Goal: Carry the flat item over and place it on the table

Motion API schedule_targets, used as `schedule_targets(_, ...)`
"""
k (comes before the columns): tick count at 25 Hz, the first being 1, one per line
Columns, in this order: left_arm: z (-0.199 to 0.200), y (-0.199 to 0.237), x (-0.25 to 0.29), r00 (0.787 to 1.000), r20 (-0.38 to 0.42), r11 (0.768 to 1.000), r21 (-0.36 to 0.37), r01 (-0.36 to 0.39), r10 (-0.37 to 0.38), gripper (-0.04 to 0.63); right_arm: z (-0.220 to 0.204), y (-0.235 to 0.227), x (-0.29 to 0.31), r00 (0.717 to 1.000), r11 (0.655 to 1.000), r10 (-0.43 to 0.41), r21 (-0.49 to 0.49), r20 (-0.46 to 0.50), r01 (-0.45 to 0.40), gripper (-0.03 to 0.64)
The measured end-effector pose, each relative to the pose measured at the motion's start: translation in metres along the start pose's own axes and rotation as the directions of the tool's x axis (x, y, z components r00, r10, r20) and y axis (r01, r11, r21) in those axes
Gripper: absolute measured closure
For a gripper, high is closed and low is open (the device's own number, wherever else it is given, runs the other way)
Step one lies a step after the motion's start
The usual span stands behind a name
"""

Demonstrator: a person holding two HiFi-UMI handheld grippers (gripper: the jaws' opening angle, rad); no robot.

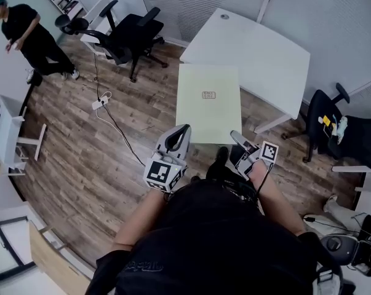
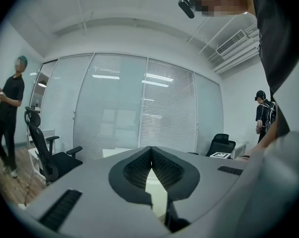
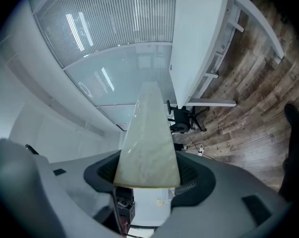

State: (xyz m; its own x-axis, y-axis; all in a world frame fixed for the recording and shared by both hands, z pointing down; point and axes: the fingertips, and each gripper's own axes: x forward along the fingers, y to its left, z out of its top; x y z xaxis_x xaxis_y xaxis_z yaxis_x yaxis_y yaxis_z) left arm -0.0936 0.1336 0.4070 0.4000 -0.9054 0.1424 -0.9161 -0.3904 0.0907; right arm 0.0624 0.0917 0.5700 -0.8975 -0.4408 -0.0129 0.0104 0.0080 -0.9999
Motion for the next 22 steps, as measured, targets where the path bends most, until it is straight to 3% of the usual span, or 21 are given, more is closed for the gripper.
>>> schedule_targets(10, 0.001, 0.031, 0.111, 0.998, 0.015, 0.997, -0.029, -0.067, 0.067, 0.58, 0.112, -0.01, 0.036, 0.999, 1.0, 0.013, -0.01, -0.051, -0.013, 0.325)
schedule_targets(16, 0.022, 0.026, 0.178, 0.998, 0.015, 0.997, -0.041, -0.065, 0.066, 0.581, 0.179, -0.002, 0.042, 0.997, 1.0, -0.017, -0.01, -0.08, 0.017, 0.325)
schedule_targets(22, 0.026, 0.058, 0.226, 0.997, -0.022, 0.995, -0.066, -0.075, 0.074, 0.581, 0.227, -0.002, 0.074, 0.995, 1.0, -0.026, 0.007, -0.093, 0.026, 0.325)
